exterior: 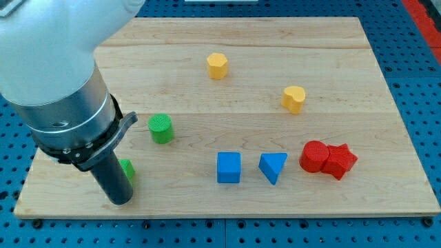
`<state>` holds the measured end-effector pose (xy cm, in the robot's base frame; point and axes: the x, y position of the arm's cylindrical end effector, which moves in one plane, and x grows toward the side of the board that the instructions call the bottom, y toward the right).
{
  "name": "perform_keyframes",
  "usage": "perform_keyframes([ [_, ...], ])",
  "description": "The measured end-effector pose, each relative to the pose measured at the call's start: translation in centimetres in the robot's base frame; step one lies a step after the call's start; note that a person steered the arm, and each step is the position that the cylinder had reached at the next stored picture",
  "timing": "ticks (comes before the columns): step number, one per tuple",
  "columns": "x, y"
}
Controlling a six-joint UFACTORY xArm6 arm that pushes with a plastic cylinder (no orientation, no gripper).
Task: Slide the green star towards the green circle
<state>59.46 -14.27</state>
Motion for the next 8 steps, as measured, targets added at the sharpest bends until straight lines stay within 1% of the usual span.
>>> perform_keyframes([
  [1, 0.0, -0.4],
  [2, -0.1, -2.1],
  [3, -1.5, -3.9],
  [4, -3.3, -4.0],
  [5, -4.0, -4.0],
  [8, -4.8, -4.0],
])
